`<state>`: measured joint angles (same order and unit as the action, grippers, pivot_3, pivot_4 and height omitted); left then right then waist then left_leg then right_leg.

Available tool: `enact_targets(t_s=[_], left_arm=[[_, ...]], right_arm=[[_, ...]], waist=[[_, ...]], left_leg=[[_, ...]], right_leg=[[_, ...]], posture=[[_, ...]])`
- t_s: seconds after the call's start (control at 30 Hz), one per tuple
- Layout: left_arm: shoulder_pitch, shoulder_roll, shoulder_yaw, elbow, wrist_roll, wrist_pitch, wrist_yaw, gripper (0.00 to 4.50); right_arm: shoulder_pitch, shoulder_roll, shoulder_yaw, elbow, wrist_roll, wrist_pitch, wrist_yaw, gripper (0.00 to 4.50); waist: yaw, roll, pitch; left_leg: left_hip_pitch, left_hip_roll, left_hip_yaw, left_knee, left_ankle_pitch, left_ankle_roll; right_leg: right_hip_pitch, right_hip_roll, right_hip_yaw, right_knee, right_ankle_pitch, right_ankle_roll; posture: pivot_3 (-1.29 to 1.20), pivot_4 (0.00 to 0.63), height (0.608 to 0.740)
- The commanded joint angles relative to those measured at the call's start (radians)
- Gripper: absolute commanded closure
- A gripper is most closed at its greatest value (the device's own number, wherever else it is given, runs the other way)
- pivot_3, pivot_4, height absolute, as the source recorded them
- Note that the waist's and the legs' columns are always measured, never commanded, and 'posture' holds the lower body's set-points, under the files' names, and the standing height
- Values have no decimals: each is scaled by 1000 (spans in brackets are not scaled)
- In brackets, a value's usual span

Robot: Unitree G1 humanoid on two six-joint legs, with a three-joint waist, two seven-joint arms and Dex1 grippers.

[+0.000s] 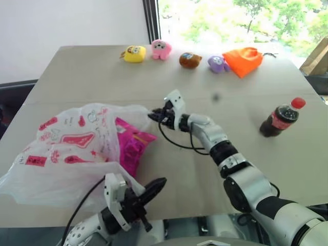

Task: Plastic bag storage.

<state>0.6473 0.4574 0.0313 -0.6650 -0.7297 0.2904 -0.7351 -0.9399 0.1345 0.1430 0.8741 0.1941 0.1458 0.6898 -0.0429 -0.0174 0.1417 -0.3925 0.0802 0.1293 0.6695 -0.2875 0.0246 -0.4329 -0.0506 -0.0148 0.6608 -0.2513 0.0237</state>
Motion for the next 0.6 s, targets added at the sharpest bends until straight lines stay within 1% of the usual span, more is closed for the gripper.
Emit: enact_targets(t_s=[0.03,0.13,0.27,0.3,0.33,0.43,0.47,0.6], left_arm=[[32,7,17,-56,-7,-20,-9,4500],[50,8,24,-60,-7,-26,-11,4500],[62,11,26,-62,-5,-32,-11,4500],[64,11,26,-62,-4,-33,-11,4500],[65,11,26,-63,-4,-33,-10,4500],[69,13,29,-65,-7,-33,-10,4500],[70,14,30,-64,-7,-33,-11,4500],[61,15,38,-58,-5,-34,-10,4500]], right_arm=[[-18,118,10,-2,1,-17,0,1825],[-13,129,24,-11,8,23,24,1825],[-5,150,43,-22,12,11,39,1825],[-5,152,44,-23,14,8,36,2328],[-5,154,42,-25,18,3,29,2651],[-9,157,27,-29,31,-7,3,4128],[-10,158,22,-27,35,-11,-7,4465],[1,141,2,-33,49,-31,-43,4465]], waist=[[-1,0,0],[-1,0,0],[-1,0,0],[-1,0,0],[-1,0,0],[-1,0,0],[-1,0,0],[-1,0,0]], left_leg=[[0,0,0,0,0,0],[0,0,0,0,0,0],[0,0,0,0,0,0],[0,0,0,0,0,0],[0,0,0,0,0,0],[-1,0,0,0,0,0],[0,0,0,0,0,0],[-1,0,0,0,0,0]], right_leg=[[0,0,0,0,0,0],[0,0,0,0,0,0],[0,0,0,0,0,0],[0,0,0,0,0,0],[0,0,0,0,0,0],[0,0,0,0,0,0],[0,0,0,0,0,0],[0,0,-1,0,0,0]], posture=[[0,150,740],[0,150,740],[0,150,740],[0,150,740],[0,150,740],[0,150,740],[0,150,740],[0,150,740]])
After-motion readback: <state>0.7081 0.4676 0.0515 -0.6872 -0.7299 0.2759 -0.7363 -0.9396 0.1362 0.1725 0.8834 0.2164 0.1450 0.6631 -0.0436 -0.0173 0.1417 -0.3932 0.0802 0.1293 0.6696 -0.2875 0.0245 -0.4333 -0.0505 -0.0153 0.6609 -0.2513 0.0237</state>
